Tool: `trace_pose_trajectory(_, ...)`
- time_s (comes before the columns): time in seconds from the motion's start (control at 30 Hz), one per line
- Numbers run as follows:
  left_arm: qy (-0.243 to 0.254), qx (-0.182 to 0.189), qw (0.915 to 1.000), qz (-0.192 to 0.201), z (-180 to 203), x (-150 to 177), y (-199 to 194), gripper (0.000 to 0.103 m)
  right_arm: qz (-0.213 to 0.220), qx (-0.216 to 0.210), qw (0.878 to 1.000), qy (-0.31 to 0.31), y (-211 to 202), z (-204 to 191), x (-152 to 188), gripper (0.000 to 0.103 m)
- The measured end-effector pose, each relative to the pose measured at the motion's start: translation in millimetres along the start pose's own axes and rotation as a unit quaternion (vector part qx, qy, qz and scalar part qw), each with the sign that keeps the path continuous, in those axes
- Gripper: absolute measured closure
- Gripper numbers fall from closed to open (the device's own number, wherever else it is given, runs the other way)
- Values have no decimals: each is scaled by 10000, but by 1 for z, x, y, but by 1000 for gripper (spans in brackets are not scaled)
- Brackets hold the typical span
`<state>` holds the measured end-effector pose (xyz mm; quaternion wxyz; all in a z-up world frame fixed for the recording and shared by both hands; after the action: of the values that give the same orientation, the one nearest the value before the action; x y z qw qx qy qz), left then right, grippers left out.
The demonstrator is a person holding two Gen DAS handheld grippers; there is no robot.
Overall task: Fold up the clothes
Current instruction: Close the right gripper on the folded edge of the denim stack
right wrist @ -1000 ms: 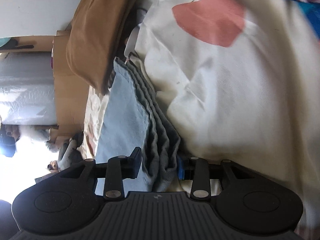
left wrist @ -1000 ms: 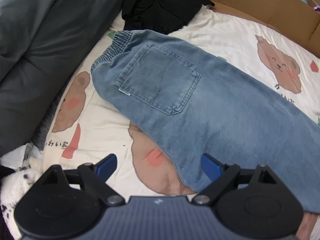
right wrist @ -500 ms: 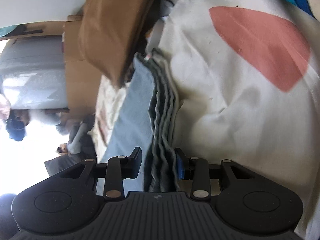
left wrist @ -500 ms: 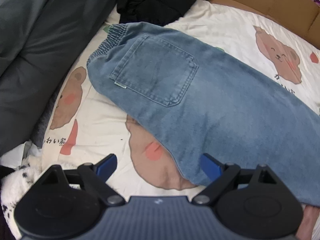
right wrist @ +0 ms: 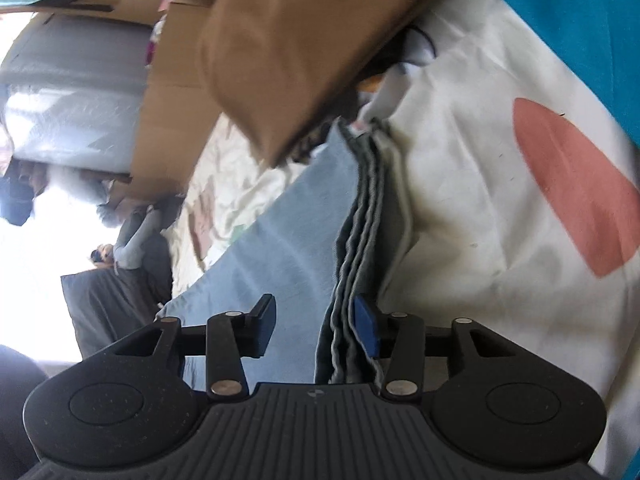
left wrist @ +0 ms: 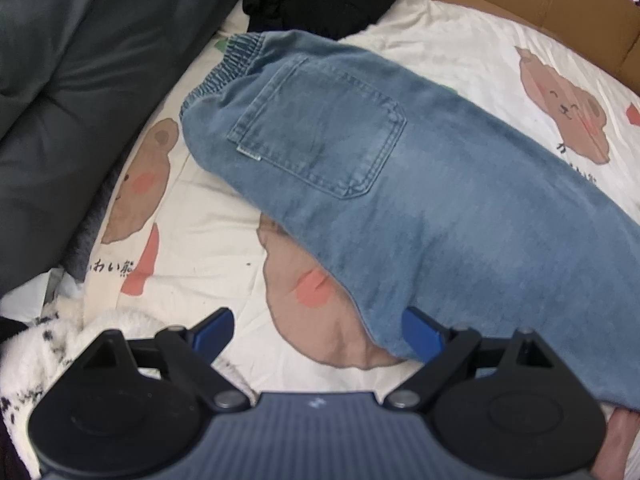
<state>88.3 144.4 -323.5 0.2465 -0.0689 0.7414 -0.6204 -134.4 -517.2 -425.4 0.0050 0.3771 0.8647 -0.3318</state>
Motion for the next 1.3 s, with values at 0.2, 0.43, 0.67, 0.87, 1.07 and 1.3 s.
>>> trace_pose_trajectory(0.2,31,44,10000,4,1,0,-1,11,-155,61,9998,101,11,-1,20,57)
trace_pose_trajectory(0.43,7,19,10000,-57,-3,4,1,11,-163,404,9989,154,25,13,19,57)
trace_pose_trajectory(0.67,-41,-11,9999,-118,-7,6,4,11,-107,480,9988,-49,38,6,-6,57)
trace_pose_trajectory(0.87,15,17,9999,-111,-4,5,4,11,-299,814,9960,192,59,32,-16,57)
trace_pose_trajectory(1.07,-19,54,9999,-101,-4,5,5,11,-663,292,9972,184,71,32,-12,62)
trace_pose_trajectory(1.3,30,55,9999,-119,-1,6,6,11,-1024,428,9938,-79,86,34,-11,75)
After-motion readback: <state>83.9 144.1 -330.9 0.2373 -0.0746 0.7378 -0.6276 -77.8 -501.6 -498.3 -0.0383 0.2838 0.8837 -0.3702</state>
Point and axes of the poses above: each gripper's, at about its wrist camera, not at the fingertips, and y roughly the way its jaws point, z to its right, x to its underside, the point moved 10 cm from there along y, roughly the way its jaws point, and after that the axes turned 12 degrees about -y, right-handed, at the moved point
